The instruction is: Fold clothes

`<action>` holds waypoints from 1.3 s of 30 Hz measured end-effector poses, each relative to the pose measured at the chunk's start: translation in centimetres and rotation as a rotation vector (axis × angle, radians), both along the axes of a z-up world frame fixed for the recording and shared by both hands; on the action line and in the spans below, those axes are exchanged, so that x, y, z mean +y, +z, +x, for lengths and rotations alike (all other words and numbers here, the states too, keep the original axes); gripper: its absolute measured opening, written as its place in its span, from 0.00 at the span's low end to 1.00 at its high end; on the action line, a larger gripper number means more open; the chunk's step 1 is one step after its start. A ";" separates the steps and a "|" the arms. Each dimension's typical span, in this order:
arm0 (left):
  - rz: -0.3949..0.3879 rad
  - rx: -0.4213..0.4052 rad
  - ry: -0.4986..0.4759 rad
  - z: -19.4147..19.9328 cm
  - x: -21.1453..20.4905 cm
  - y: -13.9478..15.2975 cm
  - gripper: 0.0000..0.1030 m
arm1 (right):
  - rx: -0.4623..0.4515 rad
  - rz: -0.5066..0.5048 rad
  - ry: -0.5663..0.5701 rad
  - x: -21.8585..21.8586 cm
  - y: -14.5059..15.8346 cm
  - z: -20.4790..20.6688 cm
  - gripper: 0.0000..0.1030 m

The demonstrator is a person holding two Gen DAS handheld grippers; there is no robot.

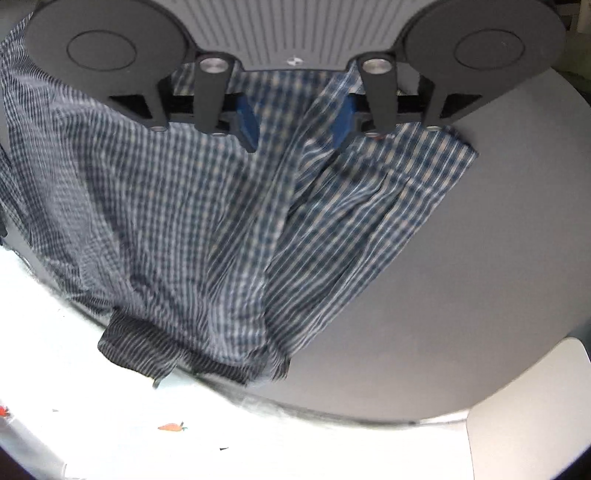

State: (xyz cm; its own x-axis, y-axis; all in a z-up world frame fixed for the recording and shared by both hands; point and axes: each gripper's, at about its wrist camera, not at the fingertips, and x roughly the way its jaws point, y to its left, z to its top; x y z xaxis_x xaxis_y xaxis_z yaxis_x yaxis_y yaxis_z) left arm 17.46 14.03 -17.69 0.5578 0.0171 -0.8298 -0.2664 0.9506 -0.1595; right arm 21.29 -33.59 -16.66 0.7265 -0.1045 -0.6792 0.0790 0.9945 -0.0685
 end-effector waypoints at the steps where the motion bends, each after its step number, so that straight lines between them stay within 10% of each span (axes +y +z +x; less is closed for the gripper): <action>1: 0.008 -0.005 0.011 0.0 -0.3 0.2 0.56 | 0.001 0.034 0.021 0.2 -0.2 0.4 0.71; 6: 0.058 0.020 0.090 -0.3 -1.2 0.4 0.61 | 0.025 0.123 0.147 2.4 -1.4 2.4 0.95; 15: 0.157 0.086 0.227 -0.6 1.7 -1.5 0.63 | 0.042 0.130 0.325 9.3 -4.2 3.9 1.00; 26: 0.120 0.075 0.047 2.8 7.7 -5.0 0.66 | -0.063 0.070 0.108 15.7 -6.4 3.7 1.00; 29: 0.158 0.047 -0.070 3.1 7.6 -5.0 0.47 | -0.070 0.065 0.054 16.1 -6.5 4.2 1.00; 31: 0.150 0.043 -0.108 3.2 8.1 -4.7 0.13 | -0.075 0.061 0.023 16.4 -6.5 4.5 1.00; 39: 0.231 -0.039 -0.072 5.1 12.3 -1.6 0.10 | -0.077 0.055 -0.007 16.4 -6.6 4.7 1.00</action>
